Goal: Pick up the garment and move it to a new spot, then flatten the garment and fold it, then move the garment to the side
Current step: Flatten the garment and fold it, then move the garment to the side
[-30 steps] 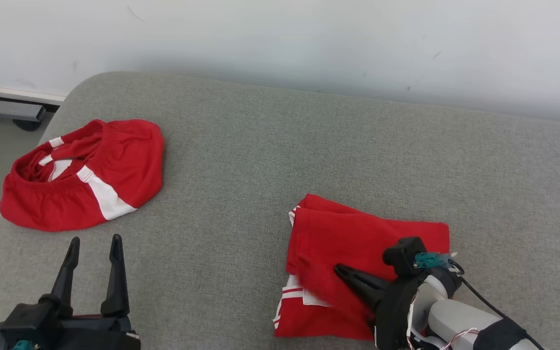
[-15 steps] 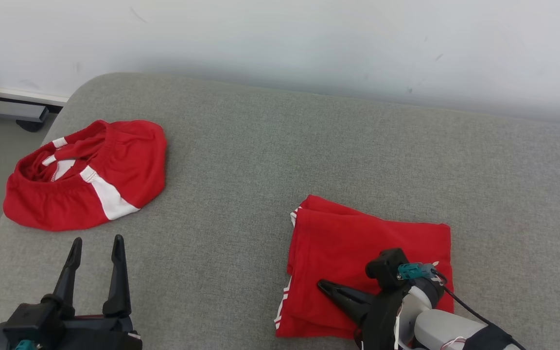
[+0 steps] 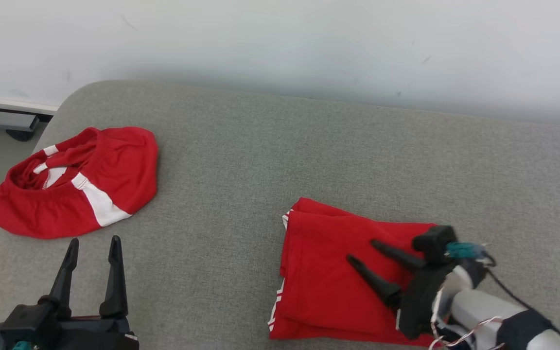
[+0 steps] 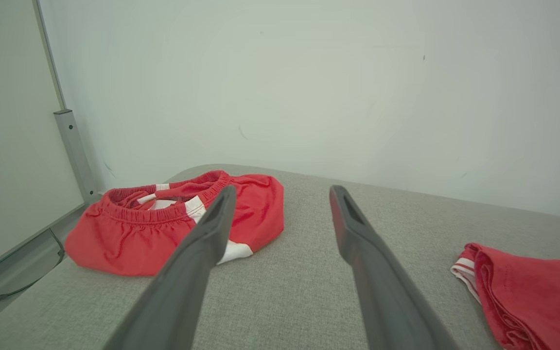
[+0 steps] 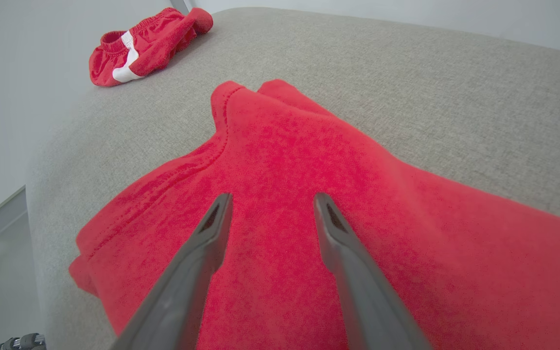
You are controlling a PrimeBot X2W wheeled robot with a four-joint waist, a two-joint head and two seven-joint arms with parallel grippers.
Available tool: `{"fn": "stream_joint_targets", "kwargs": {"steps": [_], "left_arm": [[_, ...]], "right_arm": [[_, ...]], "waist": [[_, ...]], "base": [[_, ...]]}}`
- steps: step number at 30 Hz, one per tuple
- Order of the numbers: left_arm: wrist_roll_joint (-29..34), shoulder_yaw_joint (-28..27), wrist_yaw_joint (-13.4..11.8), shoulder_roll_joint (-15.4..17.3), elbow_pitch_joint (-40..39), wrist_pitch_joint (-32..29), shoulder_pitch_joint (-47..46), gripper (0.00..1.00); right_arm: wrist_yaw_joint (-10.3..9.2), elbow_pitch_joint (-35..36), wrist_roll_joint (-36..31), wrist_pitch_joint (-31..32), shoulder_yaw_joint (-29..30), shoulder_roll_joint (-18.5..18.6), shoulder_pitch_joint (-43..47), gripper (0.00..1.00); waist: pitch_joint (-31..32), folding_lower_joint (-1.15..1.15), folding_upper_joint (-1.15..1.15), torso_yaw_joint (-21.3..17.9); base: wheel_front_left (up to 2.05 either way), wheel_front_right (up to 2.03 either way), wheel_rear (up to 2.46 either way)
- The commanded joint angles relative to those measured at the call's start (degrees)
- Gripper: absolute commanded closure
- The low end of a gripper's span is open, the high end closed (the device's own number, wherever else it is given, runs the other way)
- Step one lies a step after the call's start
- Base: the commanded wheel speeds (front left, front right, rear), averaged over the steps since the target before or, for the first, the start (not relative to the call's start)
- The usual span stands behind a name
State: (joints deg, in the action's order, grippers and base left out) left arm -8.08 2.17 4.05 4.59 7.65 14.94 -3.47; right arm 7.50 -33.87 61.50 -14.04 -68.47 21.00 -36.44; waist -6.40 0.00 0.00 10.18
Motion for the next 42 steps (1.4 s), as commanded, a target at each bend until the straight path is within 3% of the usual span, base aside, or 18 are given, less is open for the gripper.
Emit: {"fn": "stream_joint_targets", "kwargs": {"steps": [1, 9, 18, 31, 42], "left_arm": [[0.35, -0.41, -0.08, 0.51, -0.21, 0.33, 0.48, 0.0], [0.69, -0.85, -0.28, 1.31, -0.76, 0.33, 1.01, 0.0], [0.47, -2.15, -0.98, 2.56, -1.34, 0.34, 1.42, 0.0], [0.04, -1.93, -1.37, 2.67, -1.64, 0.34, 1.44, 0.0], [-0.22, -1.29, -1.47, 2.27, -1.24, 0.34, 0.54, 0.0]], "right_arm": [[-0.02, -0.41, -0.11, -0.68, 1.72, 1.53, 0.41, 0.0], [-0.02, -1.31, 0.05, -0.76, 8.78, 6.83, 4.68, 0.0], [-0.02, 0.96, 4.82, 5.25, 13.67, 9.07, 7.73, 0.0], [-0.02, 2.08, 9.57, 17.57, 17.75, 9.74, 8.42, 0.0], [-0.02, -1.03, 15.11, 34.94, 18.36, 8.08, 6.81, 0.0]], "waist": [[0.26, 0.0, 0.0, -0.46], [0.92, 0.0, 0.0, -1.96], [1.19, 0.0, 0.0, -3.0], [0.98, 0.0, 0.0, -2.78], [0.43, 0.0, 0.0, -2.44]], "base": [[0.0, 0.0, 0.0], [0.0, 0.0, 0.0], [0.0, 0.0, 0.0], [0.0, 0.0, 0.0], [0.0, 0.0, 0.0]]}}
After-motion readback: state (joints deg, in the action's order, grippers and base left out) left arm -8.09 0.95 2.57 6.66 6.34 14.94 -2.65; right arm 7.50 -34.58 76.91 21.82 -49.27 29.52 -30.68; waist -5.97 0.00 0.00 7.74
